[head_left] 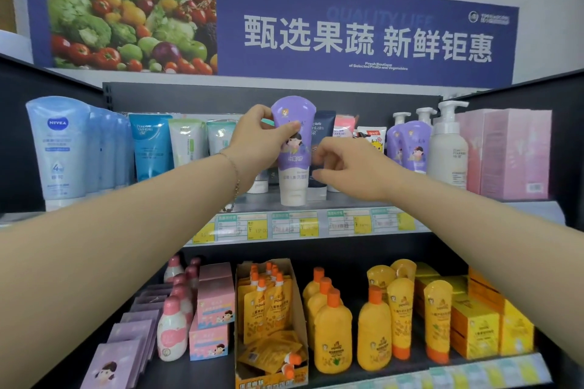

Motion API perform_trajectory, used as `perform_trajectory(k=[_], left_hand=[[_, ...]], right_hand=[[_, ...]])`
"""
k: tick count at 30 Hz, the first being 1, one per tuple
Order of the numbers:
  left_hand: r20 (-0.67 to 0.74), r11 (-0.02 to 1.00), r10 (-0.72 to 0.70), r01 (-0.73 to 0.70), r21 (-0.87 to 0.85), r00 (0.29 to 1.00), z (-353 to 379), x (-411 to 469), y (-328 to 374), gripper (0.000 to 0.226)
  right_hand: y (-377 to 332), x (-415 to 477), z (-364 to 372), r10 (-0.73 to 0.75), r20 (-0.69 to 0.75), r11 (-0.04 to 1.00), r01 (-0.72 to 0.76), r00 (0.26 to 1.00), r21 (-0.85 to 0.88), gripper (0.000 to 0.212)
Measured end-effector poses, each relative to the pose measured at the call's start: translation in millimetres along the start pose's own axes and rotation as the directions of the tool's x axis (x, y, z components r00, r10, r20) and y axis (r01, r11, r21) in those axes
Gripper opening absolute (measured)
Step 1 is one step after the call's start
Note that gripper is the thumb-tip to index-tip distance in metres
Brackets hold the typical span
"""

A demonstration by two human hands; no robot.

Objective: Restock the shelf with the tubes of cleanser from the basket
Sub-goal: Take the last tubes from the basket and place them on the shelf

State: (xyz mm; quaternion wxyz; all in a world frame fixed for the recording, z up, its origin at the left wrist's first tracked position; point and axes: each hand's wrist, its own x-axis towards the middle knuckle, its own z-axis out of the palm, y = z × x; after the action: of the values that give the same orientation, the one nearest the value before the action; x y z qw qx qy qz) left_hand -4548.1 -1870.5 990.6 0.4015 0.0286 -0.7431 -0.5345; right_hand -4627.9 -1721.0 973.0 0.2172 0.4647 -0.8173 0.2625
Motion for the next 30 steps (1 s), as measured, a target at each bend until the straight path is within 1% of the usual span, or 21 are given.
perform_trajectory(k=[2, 5, 7, 11, 14, 17, 18, 20, 23, 25, 28, 30], left_hand=[[0.015, 1.0, -0.003, 0.004, -0.016, 1.0, 5, -1, 0, 0.023], [0.028, 0.999, 0.018, -0.017, -0.03, 0.999, 13, -2, 0, 0.026], [0.028, 0.999, 0.034, -0.033, -0.029, 0.999, 20, -3, 0, 0.026], [0.03, 0.998, 0.02, -0.019, -0.057, 0.999, 45, -6, 1, 0.031], [0.025, 0.994, 0.003, 0.0, -0.113, 1.0, 64, -6, 4, 0.037], [0.091, 0.987, -0.002, 0.016, -0.157, 0.996, 84, -7, 6, 0.044], [0.118, 0.988, 0.001, 0.018, -0.155, 0.993, 91, -7, 6, 0.045], [0.155, 0.99, 0.008, 0.014, -0.141, 0.988, 107, -5, 4, 0.039], [0.171, 0.994, 0.014, 0.004, -0.106, 0.985, 134, -2, 3, 0.034], [0.189, 0.998, 0.028, -0.018, -0.058, 0.982, 152, -3, 3, 0.039], [0.269, 0.999, 0.035, -0.032, -0.015, 0.963, 176, -7, 3, 0.054], [0.309, 0.996, 0.052, -0.07, 0.047, 0.95, 190, -8, -3, 0.064]], right_hand=[[-8, -5, -1, 0.004, 0.024, 0.998, -0.006, 1.0, 0.058, 0.019], [-13, -13, -1, 0.07, 0.021, 0.992, -0.072, 0.997, 0.099, 0.02], [-12, -16, -1, 0.103, -0.016, 0.989, -0.101, 0.995, 0.112, 0.021], [-2, -24, -6, 0.128, -0.09, 0.986, -0.117, 0.988, 0.12, 0.035], [20, -23, -12, 0.176, -0.104, 0.978, -0.162, 0.979, 0.128, 0.032], [43, -26, -25, 0.174, -0.129, 0.979, -0.158, 0.976, 0.128, 0.03], [50, -28, -30, 0.173, -0.138, 0.979, -0.154, 0.975, 0.133, 0.03], [66, -30, -40, 0.175, -0.15, 0.974, -0.148, 0.973, 0.173, 0.029], [92, -33, -52, 0.177, -0.16, 0.974, -0.15, 0.971, 0.168, 0.031], [109, -35, -59, 0.177, -0.164, 0.977, -0.153, 0.97, 0.151, 0.03], [137, -35, -65, 0.203, -0.188, 0.973, -0.176, 0.961, 0.149, 0.025], [155, -34, -66, 0.227, -0.192, 0.968, -0.199, 0.955, 0.153, 0.024]])
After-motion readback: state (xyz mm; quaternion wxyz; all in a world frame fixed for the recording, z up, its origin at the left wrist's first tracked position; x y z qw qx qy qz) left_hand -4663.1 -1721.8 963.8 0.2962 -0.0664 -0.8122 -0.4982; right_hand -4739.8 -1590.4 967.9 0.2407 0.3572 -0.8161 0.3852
